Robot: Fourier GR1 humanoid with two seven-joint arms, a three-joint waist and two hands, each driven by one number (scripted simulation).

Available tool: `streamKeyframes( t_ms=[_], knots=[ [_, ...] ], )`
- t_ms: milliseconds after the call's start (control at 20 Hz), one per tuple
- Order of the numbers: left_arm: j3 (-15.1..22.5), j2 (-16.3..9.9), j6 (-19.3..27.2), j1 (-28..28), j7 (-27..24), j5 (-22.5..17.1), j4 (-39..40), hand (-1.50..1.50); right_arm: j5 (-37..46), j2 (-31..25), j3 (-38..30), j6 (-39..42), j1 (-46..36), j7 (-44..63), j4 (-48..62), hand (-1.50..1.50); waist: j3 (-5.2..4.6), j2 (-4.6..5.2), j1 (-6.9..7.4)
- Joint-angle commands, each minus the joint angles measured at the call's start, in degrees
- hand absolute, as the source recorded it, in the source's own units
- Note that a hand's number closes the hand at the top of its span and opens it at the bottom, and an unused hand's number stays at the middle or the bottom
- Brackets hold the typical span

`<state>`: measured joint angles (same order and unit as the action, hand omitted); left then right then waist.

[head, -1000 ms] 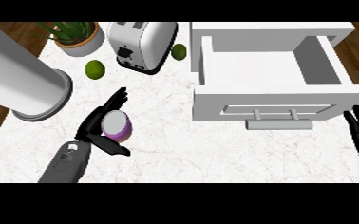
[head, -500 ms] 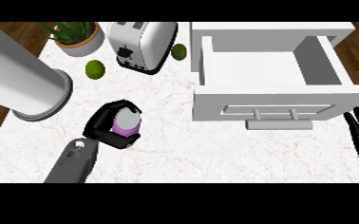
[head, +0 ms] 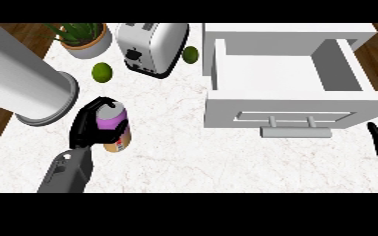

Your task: Pick up the can, place it into the drawer and close the drawer

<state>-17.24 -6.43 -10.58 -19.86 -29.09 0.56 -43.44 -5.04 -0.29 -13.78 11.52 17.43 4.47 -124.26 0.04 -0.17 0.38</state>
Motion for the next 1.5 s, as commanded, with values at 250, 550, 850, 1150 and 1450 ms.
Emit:
streamKeyframes(
  t_ms=[250, 550, 850, 1150, 1450],
  knots=[
    [3.5, 4.5, 8.6, 0.4, 15.5, -2.6, -21.8, 1.50, -0.8, 0.0, -1.2, 0.1, -1.0, 1.0, 0.9, -1.50, 0.02, -0.09, -0.18],
    [11.6, 6.3, 13.8, 2.1, 20.8, -0.8, -32.5, 1.50, -4.2, -1.0, -3.2, 2.1, 2.9, -0.6, -1.6, -1.50, 0.00, -0.08, -0.62],
    [16.5, 6.4, 17.1, -4.6, 32.7, 0.3, -39.2, 1.50, -1.8, -0.5, -1.5, 2.0, 2.3, -1.5, -1.0, -1.50, -0.01, 0.02, -0.73],
    [23.1, 6.4, 25.2, -15.5, 42.5, 0.7, -38.0, 1.50, -0.2, 0.3, 0.7, -1.4, -0.4, 2.2, -2.5, -1.50, -0.02, 0.11, -1.00],
    [24.1, 6.4, 28.2, -25.1, 40.2, -0.5, -28.3, 1.50, -0.4, 0.2, -1.4, 1.2, 2.4, -3.2, -0.9, -1.50, -0.02, 0.27, -1.46]
  ],
)
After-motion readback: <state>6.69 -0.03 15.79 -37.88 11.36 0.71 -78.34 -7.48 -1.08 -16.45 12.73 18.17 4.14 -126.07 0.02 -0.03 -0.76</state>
